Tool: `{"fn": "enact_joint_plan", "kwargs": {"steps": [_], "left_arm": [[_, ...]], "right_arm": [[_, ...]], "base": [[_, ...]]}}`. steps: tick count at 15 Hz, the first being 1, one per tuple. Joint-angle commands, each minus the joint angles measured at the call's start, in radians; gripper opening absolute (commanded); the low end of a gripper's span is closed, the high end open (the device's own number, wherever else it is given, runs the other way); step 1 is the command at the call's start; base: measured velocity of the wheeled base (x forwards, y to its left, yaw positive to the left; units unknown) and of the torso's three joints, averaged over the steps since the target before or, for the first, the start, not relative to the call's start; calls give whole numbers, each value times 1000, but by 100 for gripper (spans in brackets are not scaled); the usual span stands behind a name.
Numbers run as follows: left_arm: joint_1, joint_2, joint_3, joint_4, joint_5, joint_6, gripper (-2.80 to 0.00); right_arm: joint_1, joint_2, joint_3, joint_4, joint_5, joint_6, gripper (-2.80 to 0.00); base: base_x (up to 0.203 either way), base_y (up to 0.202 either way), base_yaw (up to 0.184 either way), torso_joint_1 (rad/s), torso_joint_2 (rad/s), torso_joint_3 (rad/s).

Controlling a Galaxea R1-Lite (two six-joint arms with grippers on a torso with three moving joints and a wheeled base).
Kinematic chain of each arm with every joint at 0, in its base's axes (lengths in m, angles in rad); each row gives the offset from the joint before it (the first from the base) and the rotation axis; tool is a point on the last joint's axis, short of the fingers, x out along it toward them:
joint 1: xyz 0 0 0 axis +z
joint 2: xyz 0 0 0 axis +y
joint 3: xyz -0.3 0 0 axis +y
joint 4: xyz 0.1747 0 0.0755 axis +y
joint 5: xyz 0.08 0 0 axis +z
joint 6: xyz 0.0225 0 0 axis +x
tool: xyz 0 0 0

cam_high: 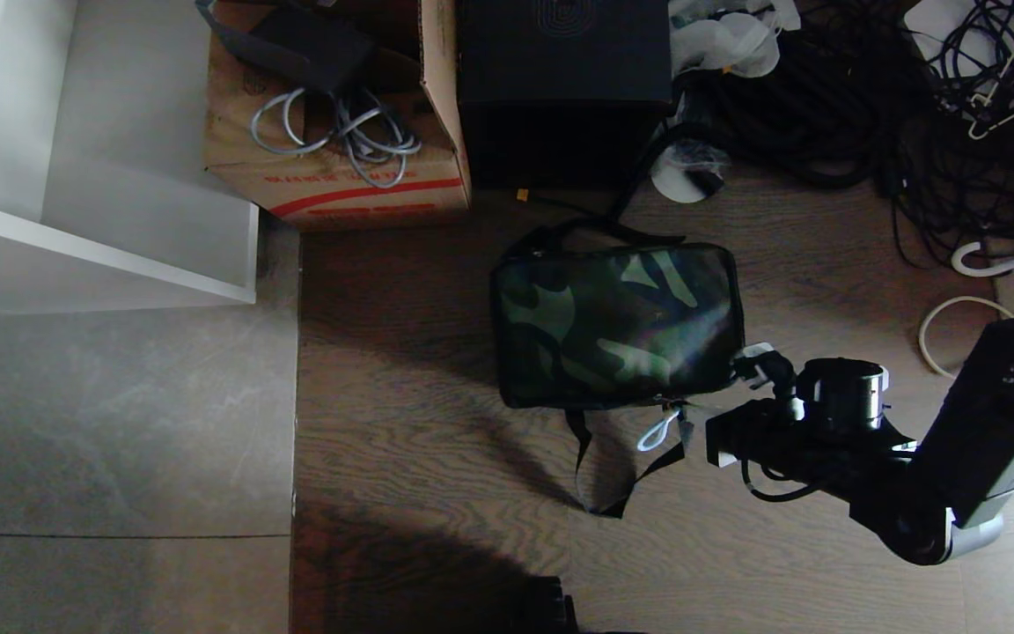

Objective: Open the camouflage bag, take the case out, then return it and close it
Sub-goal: Open the top of the storage box

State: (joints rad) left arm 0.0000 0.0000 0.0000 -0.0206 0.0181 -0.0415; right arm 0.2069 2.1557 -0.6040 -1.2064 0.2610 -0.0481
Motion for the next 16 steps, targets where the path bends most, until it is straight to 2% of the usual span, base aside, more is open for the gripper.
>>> {"fn": "enact_joint_plan", "kwargs": {"steps": [1, 13, 16], "left_arm": [[0, 0, 9, -1, 0, -1, -280], [0, 0, 9, -1, 0, -1, -280], [0, 0, 11, -1, 0, -1, -280]], "right_arm": [[-20, -13, 2, -7, 17, -3, -280], [-98, -83, 4, 59, 58, -27, -280], [-123, -99, 7, 85, 98, -30, -280]], "base": [[0, 0, 0, 0, 0, 0], [0, 0, 0, 0, 0, 0], [0, 0, 0, 0, 0, 0]]}}
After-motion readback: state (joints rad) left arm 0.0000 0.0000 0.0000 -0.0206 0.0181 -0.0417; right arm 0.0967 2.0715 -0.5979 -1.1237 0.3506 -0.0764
